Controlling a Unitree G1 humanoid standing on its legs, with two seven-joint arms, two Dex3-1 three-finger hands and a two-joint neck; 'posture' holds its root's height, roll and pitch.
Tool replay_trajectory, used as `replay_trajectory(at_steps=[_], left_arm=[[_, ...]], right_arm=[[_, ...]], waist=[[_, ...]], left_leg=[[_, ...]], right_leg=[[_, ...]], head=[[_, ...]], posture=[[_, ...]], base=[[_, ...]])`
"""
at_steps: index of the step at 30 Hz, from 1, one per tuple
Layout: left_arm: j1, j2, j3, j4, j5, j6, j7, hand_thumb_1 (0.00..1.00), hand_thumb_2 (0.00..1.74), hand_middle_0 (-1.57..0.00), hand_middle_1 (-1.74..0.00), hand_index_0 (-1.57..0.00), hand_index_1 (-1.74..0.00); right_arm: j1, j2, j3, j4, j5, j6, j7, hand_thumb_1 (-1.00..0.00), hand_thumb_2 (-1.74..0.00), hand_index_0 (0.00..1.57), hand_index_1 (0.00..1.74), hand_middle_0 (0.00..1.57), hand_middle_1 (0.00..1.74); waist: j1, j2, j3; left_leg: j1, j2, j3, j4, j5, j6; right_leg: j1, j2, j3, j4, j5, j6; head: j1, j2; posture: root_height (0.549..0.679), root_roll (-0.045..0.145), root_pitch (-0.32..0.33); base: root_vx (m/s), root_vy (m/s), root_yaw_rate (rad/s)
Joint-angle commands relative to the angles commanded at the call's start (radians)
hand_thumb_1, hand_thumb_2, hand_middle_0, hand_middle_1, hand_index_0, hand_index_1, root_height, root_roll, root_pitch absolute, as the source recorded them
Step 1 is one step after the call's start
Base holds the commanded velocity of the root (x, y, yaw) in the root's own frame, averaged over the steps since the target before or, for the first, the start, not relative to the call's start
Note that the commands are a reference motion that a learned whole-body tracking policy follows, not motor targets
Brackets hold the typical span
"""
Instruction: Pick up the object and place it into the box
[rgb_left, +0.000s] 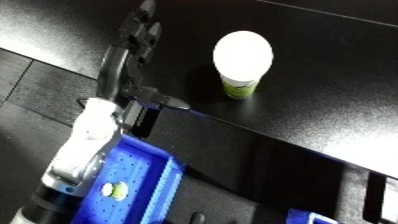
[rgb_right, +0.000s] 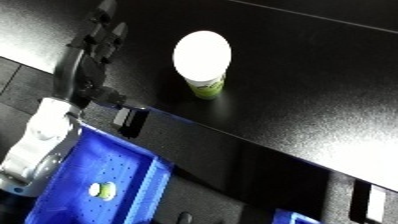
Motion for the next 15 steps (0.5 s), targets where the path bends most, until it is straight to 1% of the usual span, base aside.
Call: replay_trajectory(at_steps=[5, 8, 11, 14, 15], left_arm=[[-0.034, -0.016, -0.034, 0.049, 0.007, 0.019, 0.01, 0.0, 0.0, 0.0, 0.0, 0.0, 0.0], [-0.054, -0.024, -0.051, 0.074, 0.01, 0.026, 0.016, 0.0, 0.0, 0.0, 0.0, 0.0, 0.0], [-0.071, -0.032, -0.068, 0.098, 0.013, 0.031, 0.017, 0.0, 0.0, 0.0, 0.0, 0.0, 0.0], [-0.087, -0.042, -0.082, 0.123, 0.016, 0.034, 0.013, 0.0, 0.0, 0.0, 0.0, 0.0, 0.0], [-0.093, -0.047, -0.087, 0.131, 0.018, 0.035, 0.011, 0.0, 0.0, 0.0, 0.0, 0.0, 0.0]], right_arm=[[-0.011, 0.001, 0.005, 0.0, -0.004, 0.006, 0.0, 0.0, 0.0, 0.0, 0.0, 0.0, 0.0], [-0.019, 0.001, 0.008, -0.001, -0.004, 0.01, -0.001, 0.0, 0.0, 0.0, 0.0, 0.0, 0.0], [-0.027, 0.002, 0.012, -0.005, -0.002, 0.015, -0.003, 0.0, 0.0, 0.0, 0.0, 0.0, 0.0], [-0.034, 0.003, 0.016, -0.01, 0.001, 0.019, -0.006, 0.0, 0.0, 0.0, 0.0, 0.0, 0.0], [-0.036, 0.004, 0.017, -0.012, 0.001, 0.02, -0.007, 0.0, 0.0, 0.0, 0.0, 0.0, 0.0]], waist=[[-0.014, -0.004, 0.004], [-0.02, -0.005, 0.007], [-0.026, -0.007, 0.012], [-0.031, -0.011, 0.016], [-0.034, -0.012, 0.017]], left_leg=[[-0.004, 0.004, 0.007, 0.005, -0.001, 0.0014], [-0.008, 0.005, 0.011, 0.006, -0.001, 0.0021], [-0.012, 0.007, 0.016, 0.01, -0.001, 0.0033], [-0.018, 0.009, 0.019, 0.016, -0.004, 0.005], [-0.02, 0.009, 0.02, 0.018, -0.005, 0.0057]], right_leg=[[-0.011, 0.0017, 0.005, 0.005, 0.003, 0.0026], [-0.018, 0.0023, 0.008, 0.007, 0.005, 0.0042], [-0.026, 0.0028, 0.01, 0.01, 0.007, 0.0058], [-0.034, 0.0034, 0.011, 0.015, 0.008, 0.0066], [-0.037, 0.0039, 0.012, 0.017, 0.008, 0.0067]], head=[[-0.011, 0.026], [-0.013, 0.038], [-0.017, 0.064], [-0.017, 0.07], [-0.019, 0.091]], posture=[[0.632, 0.023, -0.069], [0.632, 0.023, -0.067], [0.631, 0.022, -0.066], [0.631, 0.021, -0.063], [0.63, 0.02, -0.063]], base=[[0.005, 0.008, -0.066], [-0.003, 0.006, -0.035], [-0.008, 0.002, -0.04], [-0.01, 0.0, -0.045], [0.001, 0.003, -0.057]])
